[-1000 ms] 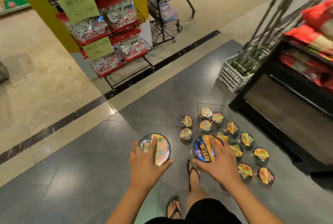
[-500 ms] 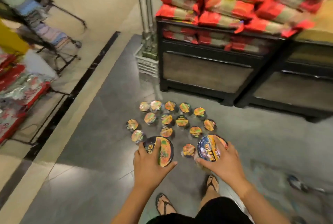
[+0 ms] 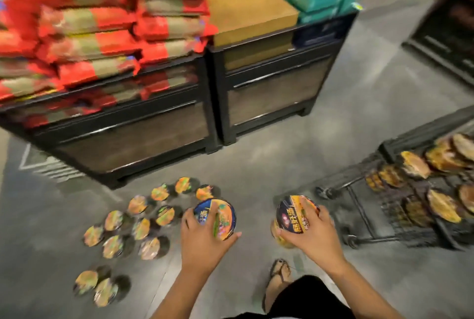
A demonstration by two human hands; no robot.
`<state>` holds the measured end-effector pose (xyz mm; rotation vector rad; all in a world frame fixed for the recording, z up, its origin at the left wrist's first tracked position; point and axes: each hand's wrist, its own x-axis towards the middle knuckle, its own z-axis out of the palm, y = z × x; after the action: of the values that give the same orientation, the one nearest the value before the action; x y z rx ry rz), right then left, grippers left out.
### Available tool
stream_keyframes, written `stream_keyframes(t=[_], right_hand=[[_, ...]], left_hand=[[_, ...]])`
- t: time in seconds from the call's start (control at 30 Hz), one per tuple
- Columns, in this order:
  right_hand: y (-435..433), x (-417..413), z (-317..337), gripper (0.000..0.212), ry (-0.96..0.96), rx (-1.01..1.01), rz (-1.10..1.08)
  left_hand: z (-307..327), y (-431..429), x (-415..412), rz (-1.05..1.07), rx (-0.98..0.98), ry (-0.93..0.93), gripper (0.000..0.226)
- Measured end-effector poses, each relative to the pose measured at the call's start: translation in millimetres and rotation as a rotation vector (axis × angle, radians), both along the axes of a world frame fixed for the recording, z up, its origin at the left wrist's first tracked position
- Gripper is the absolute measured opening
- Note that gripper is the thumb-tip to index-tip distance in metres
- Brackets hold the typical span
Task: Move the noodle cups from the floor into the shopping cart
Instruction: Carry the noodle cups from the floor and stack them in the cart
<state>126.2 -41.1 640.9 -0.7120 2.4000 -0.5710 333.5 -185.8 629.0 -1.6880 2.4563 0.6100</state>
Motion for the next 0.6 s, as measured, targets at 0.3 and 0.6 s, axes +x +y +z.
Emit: stream_keyframes(t=[0.3,0.6], right_hand=[[10.8,-176.0,3.8,0.106,0.044,0.045,-0.183],[-16.6,-242.2,-15.2,0.112,0.017,0.065,-0.564]], left_hand=[[8.0,-22.2,-207.8,-0.301,0.037,-0.044,0.102],[-9.3,-83.3,-345.1,-0.687,0.011,0.091,0.104]])
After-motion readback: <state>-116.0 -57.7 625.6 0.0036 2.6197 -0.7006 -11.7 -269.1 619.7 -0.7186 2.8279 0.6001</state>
